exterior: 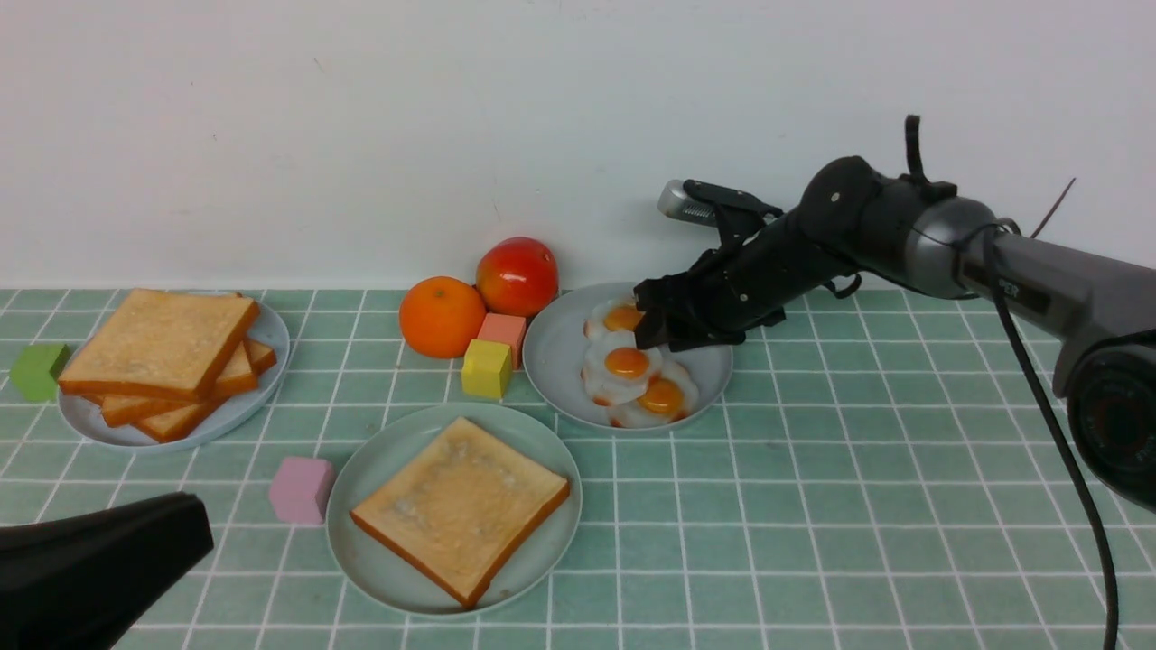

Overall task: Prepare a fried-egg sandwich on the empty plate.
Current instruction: Use the right arm to grab a fried egg

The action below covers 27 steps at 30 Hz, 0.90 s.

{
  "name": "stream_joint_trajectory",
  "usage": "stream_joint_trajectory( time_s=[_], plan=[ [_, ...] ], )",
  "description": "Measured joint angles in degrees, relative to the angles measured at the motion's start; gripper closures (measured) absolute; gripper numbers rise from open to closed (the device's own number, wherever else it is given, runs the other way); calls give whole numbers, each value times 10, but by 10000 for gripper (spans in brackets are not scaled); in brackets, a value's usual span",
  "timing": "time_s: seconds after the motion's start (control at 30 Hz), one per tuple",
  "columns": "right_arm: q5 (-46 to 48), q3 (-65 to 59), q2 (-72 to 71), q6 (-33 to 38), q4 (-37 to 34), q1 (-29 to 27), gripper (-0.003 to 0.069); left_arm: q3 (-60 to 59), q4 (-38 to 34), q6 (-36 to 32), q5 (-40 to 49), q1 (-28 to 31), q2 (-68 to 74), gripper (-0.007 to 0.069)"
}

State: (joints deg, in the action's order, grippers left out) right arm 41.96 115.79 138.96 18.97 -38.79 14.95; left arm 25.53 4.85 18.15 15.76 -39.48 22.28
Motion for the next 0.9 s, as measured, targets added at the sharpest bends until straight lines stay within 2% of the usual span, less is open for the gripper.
stream_joint_trajectory(
  time_s=[0.9],
  plan=[
    [10,1,11,0,-29,0,336,0,-1,0,-2,0,1,638]
  ],
)
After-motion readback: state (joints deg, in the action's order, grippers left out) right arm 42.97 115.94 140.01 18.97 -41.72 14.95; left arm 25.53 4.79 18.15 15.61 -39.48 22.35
